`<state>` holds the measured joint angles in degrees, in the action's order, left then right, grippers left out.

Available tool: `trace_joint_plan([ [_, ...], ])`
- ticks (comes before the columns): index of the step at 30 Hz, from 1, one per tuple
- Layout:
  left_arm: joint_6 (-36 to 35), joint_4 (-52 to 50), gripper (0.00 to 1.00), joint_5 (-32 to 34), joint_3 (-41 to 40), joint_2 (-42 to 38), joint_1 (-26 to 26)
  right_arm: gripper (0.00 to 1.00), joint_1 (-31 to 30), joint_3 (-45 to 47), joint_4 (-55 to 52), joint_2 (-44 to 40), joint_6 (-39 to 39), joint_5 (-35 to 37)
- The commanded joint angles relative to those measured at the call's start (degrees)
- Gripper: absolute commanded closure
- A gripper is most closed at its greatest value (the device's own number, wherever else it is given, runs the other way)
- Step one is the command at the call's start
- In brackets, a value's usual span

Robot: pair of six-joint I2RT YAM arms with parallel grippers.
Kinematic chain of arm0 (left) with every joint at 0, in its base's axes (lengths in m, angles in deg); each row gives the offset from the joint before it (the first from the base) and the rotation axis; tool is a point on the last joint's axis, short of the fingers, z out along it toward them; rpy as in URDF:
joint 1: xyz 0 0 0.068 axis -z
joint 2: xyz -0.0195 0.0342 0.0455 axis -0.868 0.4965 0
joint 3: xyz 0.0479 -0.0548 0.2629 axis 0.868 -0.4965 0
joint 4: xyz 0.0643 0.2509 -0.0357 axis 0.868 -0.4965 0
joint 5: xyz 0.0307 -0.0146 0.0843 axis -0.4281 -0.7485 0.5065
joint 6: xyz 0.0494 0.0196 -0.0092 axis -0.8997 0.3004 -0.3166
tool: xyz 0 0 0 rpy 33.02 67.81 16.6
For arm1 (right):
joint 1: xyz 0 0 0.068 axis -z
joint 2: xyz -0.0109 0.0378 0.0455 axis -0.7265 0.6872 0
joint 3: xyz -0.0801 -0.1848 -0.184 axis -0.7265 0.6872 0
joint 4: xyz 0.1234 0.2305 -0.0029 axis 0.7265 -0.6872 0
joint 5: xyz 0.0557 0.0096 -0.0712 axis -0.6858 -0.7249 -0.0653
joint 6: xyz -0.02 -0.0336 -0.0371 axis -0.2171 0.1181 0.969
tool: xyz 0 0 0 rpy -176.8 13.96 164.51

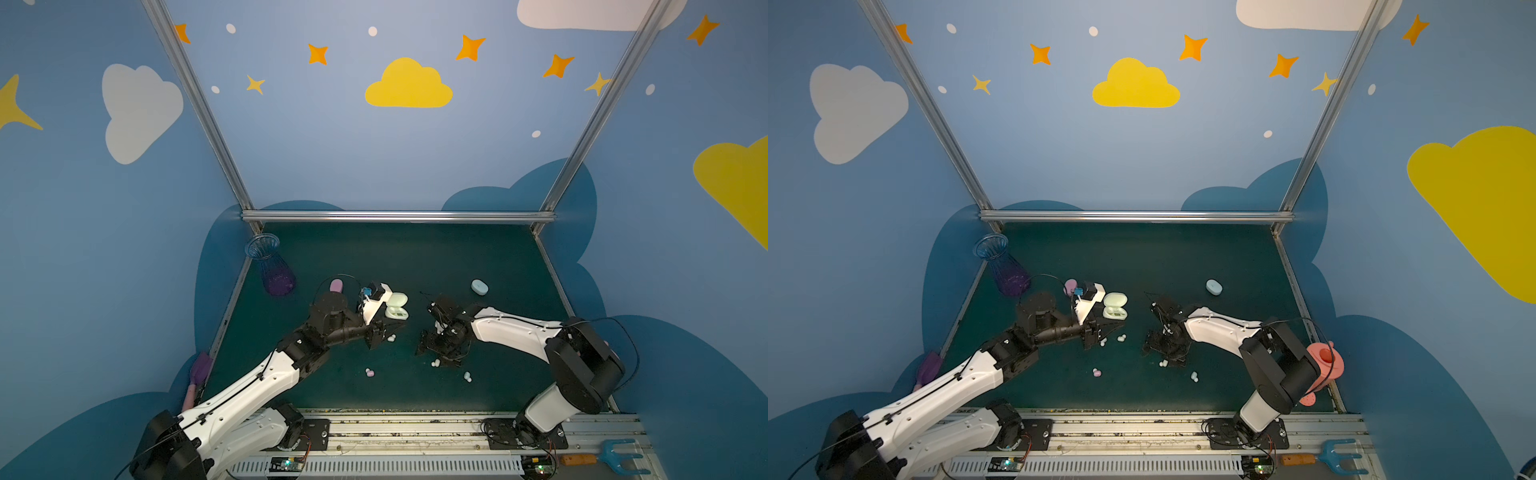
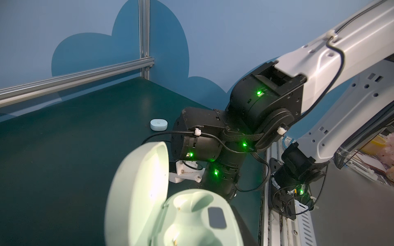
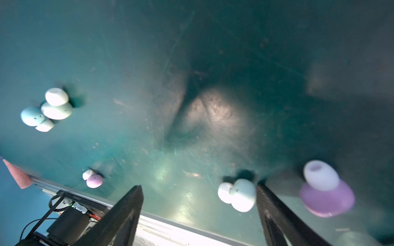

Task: Insert wireless bluetooth earbuds into charging case
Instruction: Turn over the wireless bluetooth earbud at the bottom-center of the table, then pick up the wireless bluetooth earbud from the bottom-center of the table.

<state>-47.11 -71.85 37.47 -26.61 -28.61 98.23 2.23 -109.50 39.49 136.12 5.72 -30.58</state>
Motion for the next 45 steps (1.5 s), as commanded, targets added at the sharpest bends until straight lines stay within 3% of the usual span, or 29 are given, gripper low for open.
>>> trace_joint_plan([
  [1, -0.8, 0.9, 0.8, -0.6, 0.2, -0.5, -0.2, 0.15, -0.2, -1.4, 0.6, 0.6, 0.5, -0.5],
  [17, -0.9, 0.7, 0.8, -0.5, 0.3, -0.6, -0.4, 0.15, -0.9, -4.4, 0.6, 1.0, 0.9, -1.8],
  [32, 0.2, 0.8, 0.79, -0.4, 0.3, -1.1, -0.4, 0.16, -1.0, -5.0, -4.0, -0.5, -0.9, 1.9],
  [36, 1.7, 0.6, 0.79, -0.3, 0.0, -2.2, -0.4, 0.24, -1.1, -5.9, -5.6, 0.0, -2.4, 3.8],
  [40, 3.0, -0.4, 0.79, -0.3, -0.7, -4.2, -0.4, 0.38, -1.3, -7.0, -6.8, 1.8, -3.2, 5.0],
  [45, 3.5, -1.7, 0.79, 0.2, -2.2, -7.3, -0.4, 0.45, -1.9, -7.6, -7.3, 3.6, -4.1, 5.3],
])
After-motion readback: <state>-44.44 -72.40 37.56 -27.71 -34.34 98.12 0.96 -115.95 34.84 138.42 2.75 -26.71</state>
